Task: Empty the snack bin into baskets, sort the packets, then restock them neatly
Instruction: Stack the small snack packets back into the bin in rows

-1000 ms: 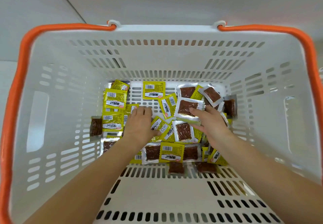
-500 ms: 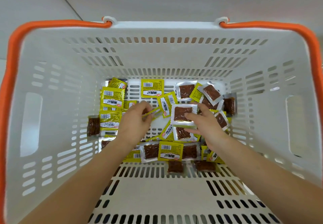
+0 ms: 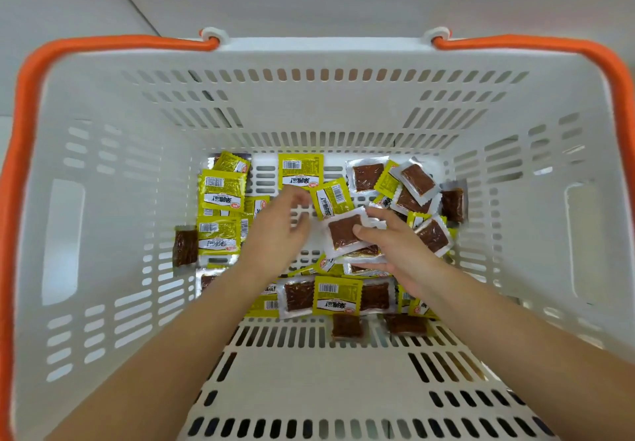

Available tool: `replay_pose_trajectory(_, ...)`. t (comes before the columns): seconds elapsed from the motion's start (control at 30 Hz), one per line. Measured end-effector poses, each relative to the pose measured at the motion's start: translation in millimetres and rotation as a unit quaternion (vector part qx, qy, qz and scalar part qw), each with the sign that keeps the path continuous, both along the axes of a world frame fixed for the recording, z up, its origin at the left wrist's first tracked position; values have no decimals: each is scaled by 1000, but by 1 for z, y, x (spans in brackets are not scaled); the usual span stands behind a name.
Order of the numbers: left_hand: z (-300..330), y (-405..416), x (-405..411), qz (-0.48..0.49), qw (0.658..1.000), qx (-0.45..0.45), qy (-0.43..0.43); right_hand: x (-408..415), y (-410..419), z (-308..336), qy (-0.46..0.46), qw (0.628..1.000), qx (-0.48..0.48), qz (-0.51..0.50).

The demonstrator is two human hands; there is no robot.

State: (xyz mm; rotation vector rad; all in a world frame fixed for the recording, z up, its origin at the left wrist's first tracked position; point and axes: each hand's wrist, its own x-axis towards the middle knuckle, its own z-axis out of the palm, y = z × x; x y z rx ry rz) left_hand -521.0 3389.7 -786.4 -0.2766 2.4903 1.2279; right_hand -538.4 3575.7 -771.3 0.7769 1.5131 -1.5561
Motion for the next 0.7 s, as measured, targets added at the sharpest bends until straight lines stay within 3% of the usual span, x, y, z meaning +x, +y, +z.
replay_pose_trajectory(0.07, -12, -25, -2, -111, 980, -161, -36, -1, 1, -1, 12, 999, 31, 5)
replay_pose_trajectory(0.17, -12, -43, 0, -284, 923, -244, -93, -4, 2, -3, 23, 998, 56, -5)
replay_pose_trajectory(0.27, -7, -44, 0, -365, 876, -301, -91, -7, 3, -5, 19, 998, 62, -15)
replay_pose_trajectory(0.4, -8, -37, 3, -400, 828, -389, -46, -8, 1, -5, 14, 998, 53, -23)
replay_pose_trajectory(0.57, -8, -36, 2, -394, 842, -368, -22, -5, 1, -7, 25, 998, 59, 0)
replay_pose_trajectory(0.63, -6, -38, 0, -336, 892, -301, -30, -4, 1, -6, 31, 998, 63, 5)
replay_pose_trajectory(0.7, 1, -39, -4, -200, 960, -190, -43, -3, 1, -5, 41, 997, 72, 11)
